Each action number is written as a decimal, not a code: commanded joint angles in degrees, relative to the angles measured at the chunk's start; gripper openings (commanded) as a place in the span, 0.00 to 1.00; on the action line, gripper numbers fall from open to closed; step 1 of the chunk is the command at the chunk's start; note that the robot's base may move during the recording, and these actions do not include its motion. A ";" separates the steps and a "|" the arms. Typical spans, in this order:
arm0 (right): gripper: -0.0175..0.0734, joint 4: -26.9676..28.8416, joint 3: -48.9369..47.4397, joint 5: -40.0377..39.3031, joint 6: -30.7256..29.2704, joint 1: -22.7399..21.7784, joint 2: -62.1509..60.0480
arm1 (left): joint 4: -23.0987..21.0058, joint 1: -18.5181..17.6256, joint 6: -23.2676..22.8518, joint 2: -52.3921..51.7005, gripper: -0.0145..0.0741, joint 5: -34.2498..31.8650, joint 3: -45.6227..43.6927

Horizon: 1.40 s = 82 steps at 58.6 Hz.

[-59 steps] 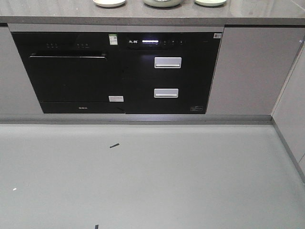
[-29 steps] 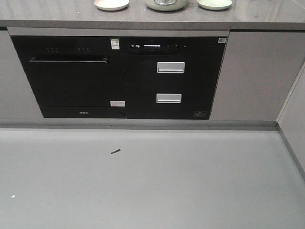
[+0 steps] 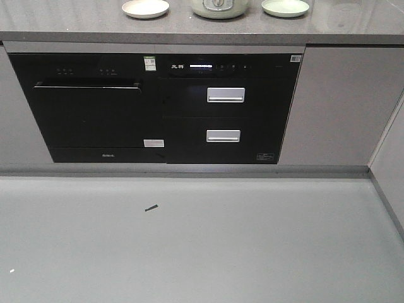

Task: Distribute corn equally

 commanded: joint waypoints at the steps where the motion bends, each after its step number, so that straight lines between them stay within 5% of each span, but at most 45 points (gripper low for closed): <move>1: 0.19 -0.54 0.63 -4.20 -0.35 -0.33 -0.34 | -0.04 0.05 -0.11 -0.89 0.16 -4.45 0.68; 82: 0.19 -0.54 0.63 -4.20 -0.35 -0.33 -0.34 | -0.04 0.05 -0.11 -0.89 0.16 -4.45 0.68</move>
